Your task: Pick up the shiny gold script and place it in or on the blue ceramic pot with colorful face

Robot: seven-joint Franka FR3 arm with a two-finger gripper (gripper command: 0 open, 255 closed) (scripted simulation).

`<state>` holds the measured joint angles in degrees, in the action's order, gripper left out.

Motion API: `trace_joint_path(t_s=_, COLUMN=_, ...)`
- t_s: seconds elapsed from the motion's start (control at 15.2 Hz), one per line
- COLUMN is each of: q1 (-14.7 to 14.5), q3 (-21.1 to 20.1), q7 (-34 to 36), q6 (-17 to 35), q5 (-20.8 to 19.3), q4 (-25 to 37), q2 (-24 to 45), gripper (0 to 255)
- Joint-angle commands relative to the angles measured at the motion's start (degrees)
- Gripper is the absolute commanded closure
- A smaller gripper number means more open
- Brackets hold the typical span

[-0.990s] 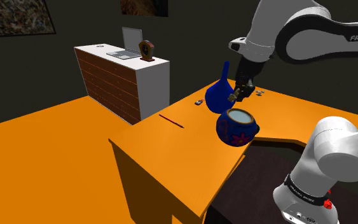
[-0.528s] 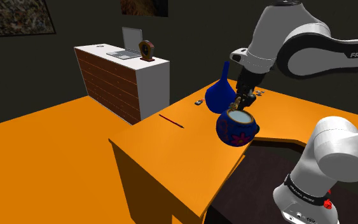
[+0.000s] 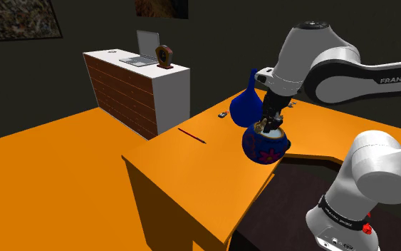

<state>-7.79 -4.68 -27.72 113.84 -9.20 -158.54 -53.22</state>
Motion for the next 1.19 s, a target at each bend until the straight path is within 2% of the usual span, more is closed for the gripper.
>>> trace_joint_path(t_s=0.0, q1=0.0, q3=0.0, q7=0.0, q6=0.4, q5=0.0, q4=-0.3, q2=0.1, gripper=255)
trace_joint_path(t_s=0.4, q1=0.0, q3=0.0, q7=0.0, q6=0.4, q5=0.0, q4=-0.3, q2=0.1, gripper=255)
trace_joint_path(t_s=0.46, q1=0.0, q3=0.0, q7=0.0, q6=0.4, q5=0.0, q4=-0.3, q2=0.1, gripper=0)
trace_joint_path(t_s=0.79, q1=0.0, q3=0.0, q7=0.0, q6=0.4, q5=0.0, q4=-0.3, q2=0.1, gripper=0)
trace_joint_path(t_s=0.99, q1=-0.6, q3=-0.7, q7=-0.2, q6=-6.0, q5=0.9, q4=4.7, q2=-1.3, gripper=0)
trace_joint_path(t_s=1.12, q1=-0.7, q3=-0.9, q7=-0.2, q6=-7.6, q5=1.1, q4=6.1, q2=-1.5, gripper=0)
